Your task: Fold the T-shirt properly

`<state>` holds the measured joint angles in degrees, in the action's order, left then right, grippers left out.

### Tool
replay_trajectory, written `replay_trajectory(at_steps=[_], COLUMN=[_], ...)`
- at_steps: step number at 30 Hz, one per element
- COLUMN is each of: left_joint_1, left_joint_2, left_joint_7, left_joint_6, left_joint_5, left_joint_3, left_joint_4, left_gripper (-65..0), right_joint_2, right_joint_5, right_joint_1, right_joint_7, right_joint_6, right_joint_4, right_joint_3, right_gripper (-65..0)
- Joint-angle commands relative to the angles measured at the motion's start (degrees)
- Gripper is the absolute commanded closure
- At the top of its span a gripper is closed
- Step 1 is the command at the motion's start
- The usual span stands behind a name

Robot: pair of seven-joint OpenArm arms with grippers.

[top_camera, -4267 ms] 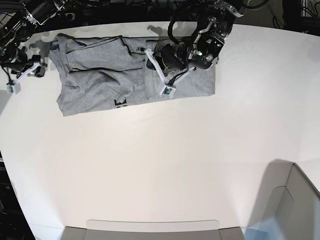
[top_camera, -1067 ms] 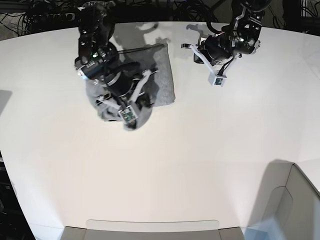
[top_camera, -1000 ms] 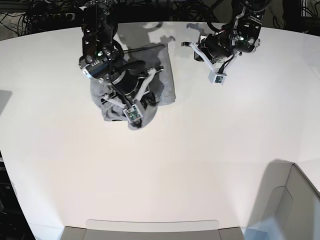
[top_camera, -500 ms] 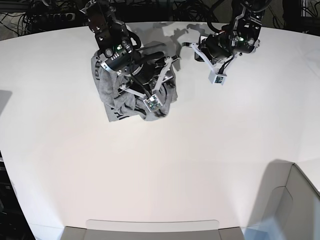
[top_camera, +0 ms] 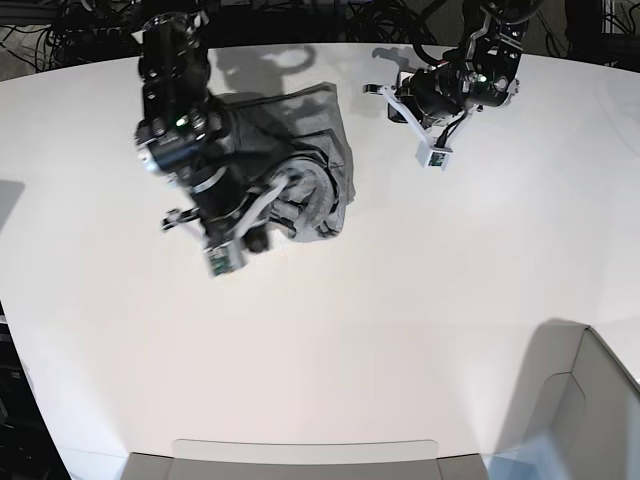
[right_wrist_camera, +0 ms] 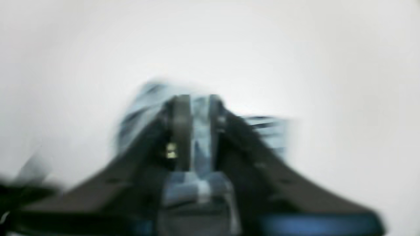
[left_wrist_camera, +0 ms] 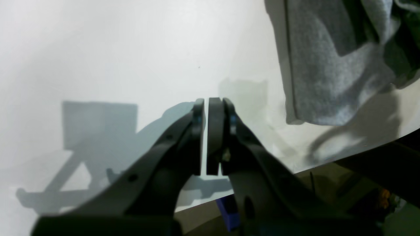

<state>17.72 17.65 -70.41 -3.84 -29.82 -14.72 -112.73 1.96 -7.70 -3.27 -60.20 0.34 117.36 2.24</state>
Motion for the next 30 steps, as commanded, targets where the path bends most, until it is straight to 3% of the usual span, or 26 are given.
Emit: replay_trajectory(at_steps=[1, 4, 6, 10, 12, 15, 19, 22, 26, 30], left_joint_1=[-0.4, -1.3, -1.7, -1.8, -1.8, -1.8, -1.8, -1.9, -1.9, -1.9], left_joint_2=[0.2, 0.2, 0.2, 0.2, 0.2, 0.2, 0.2, 0.2, 0.2, 0.2], left_joint_7=[0.4, 0.4, 0.3, 0.1, 0.1, 0.1, 0.2, 0.3, 0.4, 0.4], left_joint_6=[0.0, 0.0, 0.0, 0.0, 0.0, 0.0, 0.0, -0.1, -0.1, -0.1], left_joint_5=[-0.2, -0.2, -0.2, -0.4, -0.4, -0.2, -0.2, -0.2, -0.2, -0.2], left_joint_3=[0.1, 0.0, 0.0, 0.0, 0.0, 0.0, 0.0, 0.1, 0.1, 0.1], left_joint_4=[-0.8, -0.8, -0.6, -0.5, -0.5, -0.5, -0.5, -0.5, -0.5, -0.5], left_gripper=[-2.0, -2.0, -2.0, -2.0, -2.0, -2.0, -2.0, -2.0, -2.0, -2.0], right_joint_2=[-0.2, 0.5, 2.2, 2.6, 2.8, 2.7, 2.7, 2.6, 2.8, 4.0], right_joint_5=[-0.3, -0.3, -0.6, -0.6, -0.7, -0.7, -0.7, -0.7, -0.7, -0.7], right_joint_1=[1.6, 3.2, 3.5, 3.0, 0.9, -3.4, -5.8, -7.0, -9.5, -9.0], right_joint_7=[1.2, 0.9, 0.8, 0.8, 0.6, -2.1, -12.1, -17.4, -15.9, -15.4], right_joint_6=[0.1, 0.6, 0.6, 0.8, 3.7, 12.6, 23.2, 28.5, 32.6, 32.7], right_joint_4=[0.9, -0.7, -3.0, -9.8, -10.0, -4.8, -0.7, 0.0, 0.9, 1.0], right_joint_3=[-2.5, -7.9, -7.9, -6.7, -3.9, 0.4, 6.9, 10.1, 15.2, 20.6], right_gripper=[0.0, 0.0, 0.0, 0.0, 0.0, 0.0, 0.0, 0.0, 0.0, 0.0])
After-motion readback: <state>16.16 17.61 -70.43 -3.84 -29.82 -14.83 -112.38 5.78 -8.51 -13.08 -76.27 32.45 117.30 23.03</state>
